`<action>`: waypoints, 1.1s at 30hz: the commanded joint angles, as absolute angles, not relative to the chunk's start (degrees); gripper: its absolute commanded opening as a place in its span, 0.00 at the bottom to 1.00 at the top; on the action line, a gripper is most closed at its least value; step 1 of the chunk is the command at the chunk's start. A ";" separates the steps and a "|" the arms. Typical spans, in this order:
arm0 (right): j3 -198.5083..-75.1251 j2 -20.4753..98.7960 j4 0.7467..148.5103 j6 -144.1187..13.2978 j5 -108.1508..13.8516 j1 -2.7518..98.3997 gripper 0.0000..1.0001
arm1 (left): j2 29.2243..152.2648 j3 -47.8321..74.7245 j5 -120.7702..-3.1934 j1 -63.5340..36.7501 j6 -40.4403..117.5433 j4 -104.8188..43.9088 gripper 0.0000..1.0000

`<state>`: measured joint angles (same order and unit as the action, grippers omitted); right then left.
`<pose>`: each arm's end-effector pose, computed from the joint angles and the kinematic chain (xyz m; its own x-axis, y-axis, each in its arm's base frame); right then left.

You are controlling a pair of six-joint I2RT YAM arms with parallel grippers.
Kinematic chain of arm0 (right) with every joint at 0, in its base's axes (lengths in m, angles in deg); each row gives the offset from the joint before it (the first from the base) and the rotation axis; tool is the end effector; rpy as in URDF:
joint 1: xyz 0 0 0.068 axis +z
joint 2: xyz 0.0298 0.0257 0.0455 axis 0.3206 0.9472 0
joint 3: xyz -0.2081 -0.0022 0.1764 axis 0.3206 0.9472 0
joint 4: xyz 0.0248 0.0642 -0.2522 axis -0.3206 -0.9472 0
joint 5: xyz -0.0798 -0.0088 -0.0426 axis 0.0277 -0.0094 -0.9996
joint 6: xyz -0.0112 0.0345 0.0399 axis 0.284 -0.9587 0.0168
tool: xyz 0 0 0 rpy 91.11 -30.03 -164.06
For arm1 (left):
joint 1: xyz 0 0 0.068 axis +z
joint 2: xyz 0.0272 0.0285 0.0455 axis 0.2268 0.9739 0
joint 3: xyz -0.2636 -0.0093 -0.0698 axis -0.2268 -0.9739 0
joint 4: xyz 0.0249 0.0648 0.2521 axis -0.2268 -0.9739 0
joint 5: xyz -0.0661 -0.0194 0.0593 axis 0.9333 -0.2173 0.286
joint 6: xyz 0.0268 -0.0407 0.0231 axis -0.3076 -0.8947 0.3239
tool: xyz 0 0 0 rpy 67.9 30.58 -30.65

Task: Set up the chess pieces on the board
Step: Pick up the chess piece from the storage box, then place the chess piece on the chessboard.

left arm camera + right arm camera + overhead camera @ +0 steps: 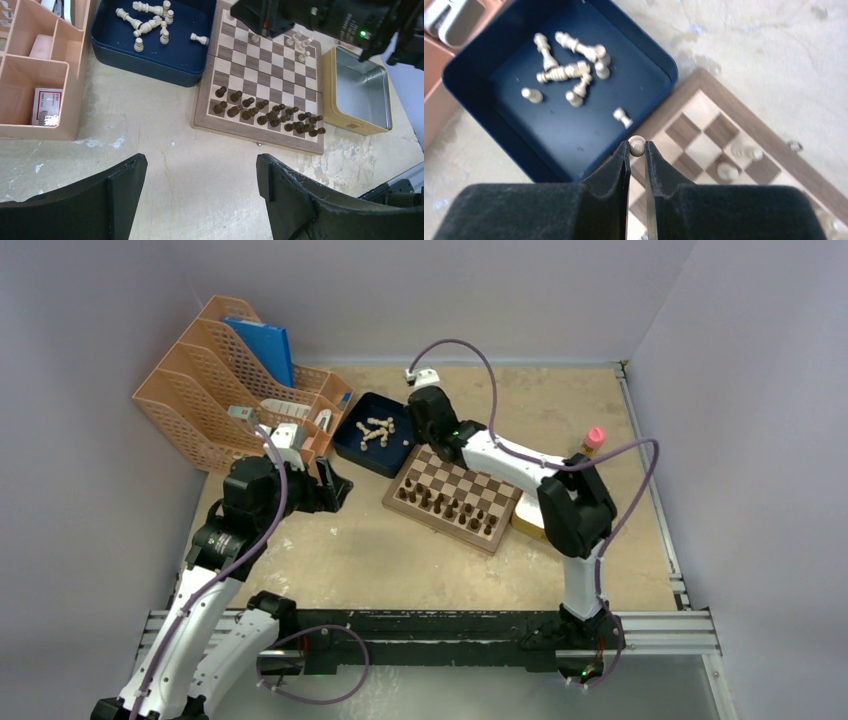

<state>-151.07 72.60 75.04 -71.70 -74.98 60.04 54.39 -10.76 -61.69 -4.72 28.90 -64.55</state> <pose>0.3646 0.3043 0.2610 -0.3941 -0.0633 -0.9169 -0.3033 0.9507 0.0647 0.1395 -0.0505 0.3344 -0.5046 -0.2138 -0.8365 0.2686 0.8819 -0.3874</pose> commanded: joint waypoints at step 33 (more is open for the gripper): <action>-125.11 59.94 74.37 -86.88 -87.52 50.41 0.14 | 52.80 -10.38 -60.14 -5.00 30.00 -61.91 0.80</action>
<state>-125.61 61.12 73.38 -85.38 -85.12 50.99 53.49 -10.76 -60.59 -4.72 28.90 -64.46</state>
